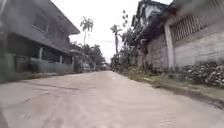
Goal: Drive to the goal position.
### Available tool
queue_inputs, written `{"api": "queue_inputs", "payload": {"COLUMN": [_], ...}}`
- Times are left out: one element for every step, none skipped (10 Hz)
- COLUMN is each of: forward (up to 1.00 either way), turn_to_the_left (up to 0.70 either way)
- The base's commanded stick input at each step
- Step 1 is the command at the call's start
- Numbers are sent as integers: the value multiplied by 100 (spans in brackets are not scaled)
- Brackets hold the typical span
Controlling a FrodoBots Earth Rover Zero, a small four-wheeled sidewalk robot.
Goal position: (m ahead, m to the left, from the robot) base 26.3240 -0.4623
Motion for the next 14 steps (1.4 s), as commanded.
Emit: {"api": "queue_inputs", "payload": {"forward": [70,70,70,70,70,70,70,70,70,70,70,70,70,64], "turn_to_the_left": [0,0,0,0,0,0,0,-17,-35,-35,-12,0,0,0]}}
